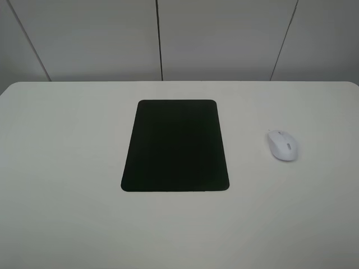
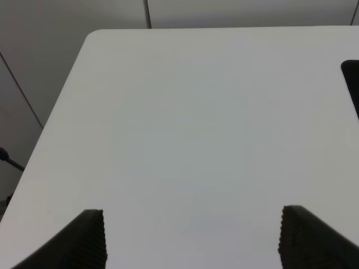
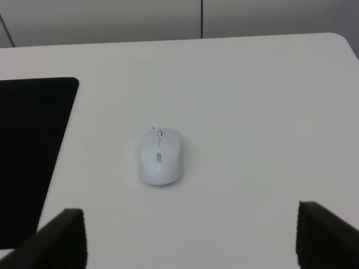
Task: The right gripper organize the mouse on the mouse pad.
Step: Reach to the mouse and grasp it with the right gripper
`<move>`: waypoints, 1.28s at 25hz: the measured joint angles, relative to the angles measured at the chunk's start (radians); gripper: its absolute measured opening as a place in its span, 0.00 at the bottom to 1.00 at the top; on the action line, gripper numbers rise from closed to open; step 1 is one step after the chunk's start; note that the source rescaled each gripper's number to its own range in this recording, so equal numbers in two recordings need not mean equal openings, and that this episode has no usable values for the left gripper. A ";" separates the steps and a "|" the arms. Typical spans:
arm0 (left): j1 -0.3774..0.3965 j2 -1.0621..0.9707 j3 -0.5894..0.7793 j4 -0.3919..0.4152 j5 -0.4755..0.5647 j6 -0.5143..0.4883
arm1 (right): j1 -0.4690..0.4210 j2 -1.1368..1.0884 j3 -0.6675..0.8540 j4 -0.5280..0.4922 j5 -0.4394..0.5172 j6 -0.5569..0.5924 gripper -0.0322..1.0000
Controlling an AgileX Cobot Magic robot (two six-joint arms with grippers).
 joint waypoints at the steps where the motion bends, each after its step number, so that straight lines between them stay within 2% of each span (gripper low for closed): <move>1: 0.000 0.000 0.000 0.000 0.000 0.000 | 0.000 0.000 0.000 0.000 0.000 0.000 0.64; 32: 0.000 0.000 0.000 0.000 0.000 0.000 | 0.000 0.000 0.000 0.000 0.000 0.000 0.64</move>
